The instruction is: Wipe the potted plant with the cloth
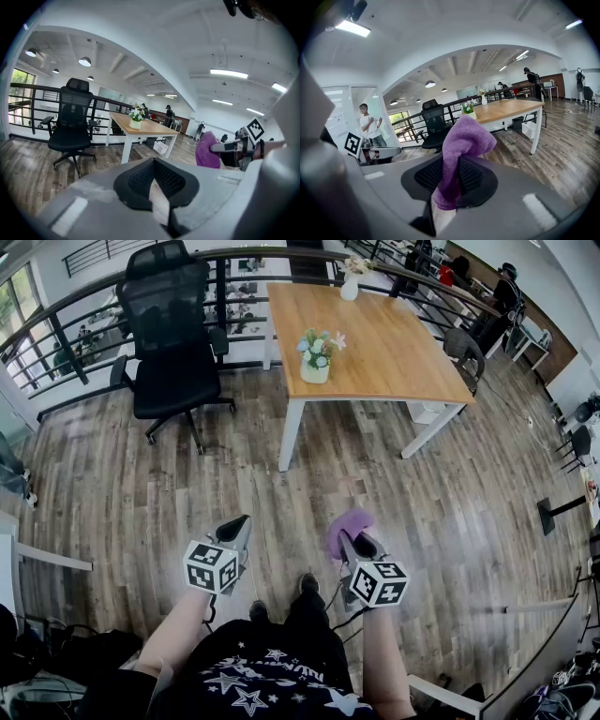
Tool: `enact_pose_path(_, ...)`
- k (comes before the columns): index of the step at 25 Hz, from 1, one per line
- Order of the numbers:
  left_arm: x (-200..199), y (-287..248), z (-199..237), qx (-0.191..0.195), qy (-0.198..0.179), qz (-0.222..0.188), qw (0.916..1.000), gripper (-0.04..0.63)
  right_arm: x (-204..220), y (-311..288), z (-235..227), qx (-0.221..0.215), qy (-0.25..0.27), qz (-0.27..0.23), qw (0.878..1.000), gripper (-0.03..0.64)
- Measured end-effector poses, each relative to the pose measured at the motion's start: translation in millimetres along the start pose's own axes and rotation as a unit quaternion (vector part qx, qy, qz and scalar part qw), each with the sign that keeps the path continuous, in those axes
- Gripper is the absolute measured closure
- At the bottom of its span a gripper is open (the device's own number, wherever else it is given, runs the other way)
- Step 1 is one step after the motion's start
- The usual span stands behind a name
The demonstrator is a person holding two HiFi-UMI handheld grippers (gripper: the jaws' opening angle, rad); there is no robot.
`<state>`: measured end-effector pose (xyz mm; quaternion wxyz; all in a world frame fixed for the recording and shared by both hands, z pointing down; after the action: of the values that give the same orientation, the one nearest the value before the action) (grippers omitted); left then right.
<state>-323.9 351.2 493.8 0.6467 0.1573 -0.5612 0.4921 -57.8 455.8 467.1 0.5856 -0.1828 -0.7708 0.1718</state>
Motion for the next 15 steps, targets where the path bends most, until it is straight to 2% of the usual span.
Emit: enact_pose_path(15,-4,16,-15,0.004,-0.022,-0.017,0.9996,0.594,2,12,10,-0.010,0.018,-0.010,1.000,0.538)
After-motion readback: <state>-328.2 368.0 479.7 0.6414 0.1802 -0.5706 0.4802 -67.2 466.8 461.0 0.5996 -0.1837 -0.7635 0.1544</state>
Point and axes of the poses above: the fingertips, and each gripper's own axes: y backward along the fingers, z to its left, x out of its underside, the point moved 6 cm from there along y, backward along the fingers, and after that the axes turned 6 degrees about x, right-handed, at the moved point
